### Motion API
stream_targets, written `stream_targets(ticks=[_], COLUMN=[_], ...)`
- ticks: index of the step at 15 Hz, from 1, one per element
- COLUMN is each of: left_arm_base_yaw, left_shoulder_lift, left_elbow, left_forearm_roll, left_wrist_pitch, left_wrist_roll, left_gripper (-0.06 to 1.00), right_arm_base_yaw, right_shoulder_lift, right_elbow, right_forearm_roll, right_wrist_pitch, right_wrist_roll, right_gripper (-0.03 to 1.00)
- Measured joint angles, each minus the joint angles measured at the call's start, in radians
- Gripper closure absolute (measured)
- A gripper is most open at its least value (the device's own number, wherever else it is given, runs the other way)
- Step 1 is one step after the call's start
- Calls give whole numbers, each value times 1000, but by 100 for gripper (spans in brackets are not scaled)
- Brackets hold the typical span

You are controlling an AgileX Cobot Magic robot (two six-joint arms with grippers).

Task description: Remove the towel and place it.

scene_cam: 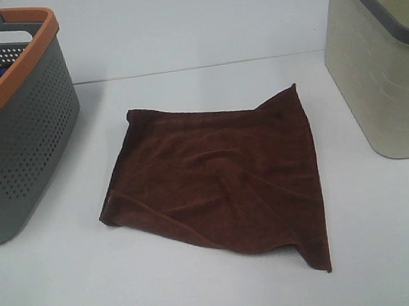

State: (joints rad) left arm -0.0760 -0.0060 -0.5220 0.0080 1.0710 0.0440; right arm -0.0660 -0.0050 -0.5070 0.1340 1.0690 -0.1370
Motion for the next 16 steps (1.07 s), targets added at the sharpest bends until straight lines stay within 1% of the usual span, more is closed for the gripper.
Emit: stream_targets(ticks=[1,3,6,8,9,16], left_arm_base_yaw=[0,0,4,57,69,70], left_shoulder_lift=[0,0,0,0,0,0], left_elbow=[12,15,15,15,15,15], left_forearm_roll=[-32,-51,-54,-58,-58,-59], left_wrist_pitch=[-7,-17,-20,-20,-20,-20], left_wrist_roll=[33,60,64,64,64,64], left_gripper=[-3,-3,-3,-3,-3,-3], right_arm_base_yaw=[0,0,0,0,0,0], right_shoulder_lift=[0,0,0,0,0,0], right_elbow=[2,2,2,2,2,2], right_forearm_roll=[0,2,6,0,0,0], right_wrist_pitch=[0,-6,-8,-8,-8,-8], right_wrist_roll=[1,1,1,1,1,1], right_gripper=[18,18,18,18,18,18])
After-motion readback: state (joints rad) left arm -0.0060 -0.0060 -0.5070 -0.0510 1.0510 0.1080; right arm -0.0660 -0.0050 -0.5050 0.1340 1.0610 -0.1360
